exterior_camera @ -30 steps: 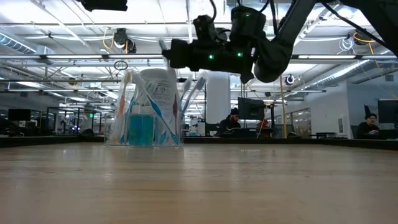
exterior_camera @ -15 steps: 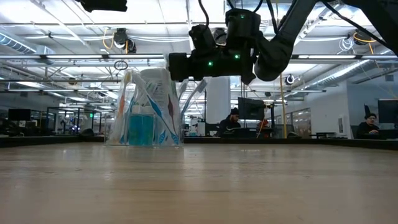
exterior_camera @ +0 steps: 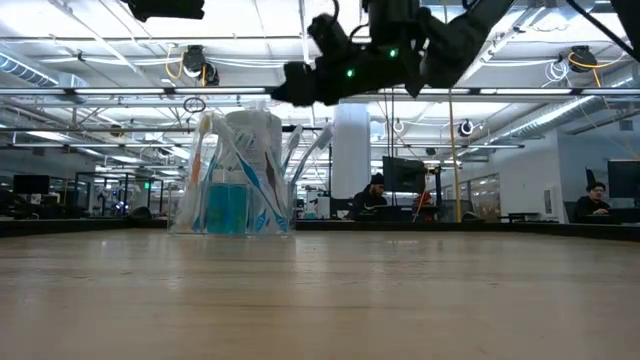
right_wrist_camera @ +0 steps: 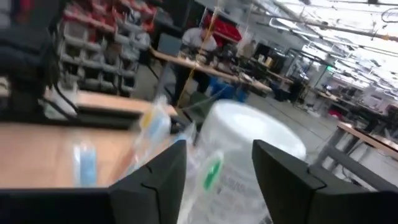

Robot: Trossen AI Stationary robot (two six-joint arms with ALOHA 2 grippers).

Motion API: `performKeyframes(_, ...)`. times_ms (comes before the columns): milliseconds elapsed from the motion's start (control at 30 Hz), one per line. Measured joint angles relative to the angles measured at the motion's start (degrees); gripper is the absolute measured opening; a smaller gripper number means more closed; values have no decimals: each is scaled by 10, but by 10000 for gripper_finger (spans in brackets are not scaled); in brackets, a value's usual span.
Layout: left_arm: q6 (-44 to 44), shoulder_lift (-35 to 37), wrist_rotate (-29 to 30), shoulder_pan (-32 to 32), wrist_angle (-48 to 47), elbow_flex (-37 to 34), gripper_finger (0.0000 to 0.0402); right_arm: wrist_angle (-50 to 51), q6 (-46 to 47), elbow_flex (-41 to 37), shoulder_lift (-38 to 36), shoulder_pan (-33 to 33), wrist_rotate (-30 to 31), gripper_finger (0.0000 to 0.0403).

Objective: Pick & Place toothbrushing station
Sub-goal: Put the green toothbrush into the transparent organizer

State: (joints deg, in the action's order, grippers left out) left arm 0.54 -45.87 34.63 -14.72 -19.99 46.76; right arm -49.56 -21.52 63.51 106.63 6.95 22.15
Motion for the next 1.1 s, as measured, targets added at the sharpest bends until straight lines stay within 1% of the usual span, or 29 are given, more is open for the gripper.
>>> performKeyframes(33, 0, 0, 0, 0, 0, 0, 179, 0, 4, 0, -7, 0, -7, 180)
performKeyframes(133, 0, 0, 0, 0, 0, 0, 179, -10, 18, 0, -25, 9, -66, 186)
performKeyframes(200, 0, 0, 0, 0, 3, 0, 179, -29, 50, 7, -27, 18, -103, 187)
performKeyframes(267, 0, 0, 0, 0, 6, 0, 179, -14, 91, 17, -26, 28, -119, 187)
performKeyframes(367, 9, 0, 0, 0, 8, 0, 179, 28, 119, 39, -14, 40, -119, 187)
performKeyframes(467, 11, 0, 0, 0, 8, 0, 179, 49, 133, 51, 2, 48, -119, 187)
performKeyframes(600, 11, 0, 4, 1, 10, 0, 179, 46, 136, 74, 28, 51, -119, 187)
performKeyframes(767, 10, 0, 5, 1, 10, 0, 179, 54, 135, 78, 47, 51, -117, 185)
performKeyframes(867, 8, 0, 5, 1, 10, 0, 179, 58, 138, 78, 48, 53, -117, 172)
performKeyframes(933, 8, 0, 5, 1, 10, 0, 179, 60, 138, 78, 47, 54, -116, 156)
performKeyframes(1100, 7, 0, 5, 1, 9, 0, 179, 90, 138, 78, 48, 55, -115, 96)
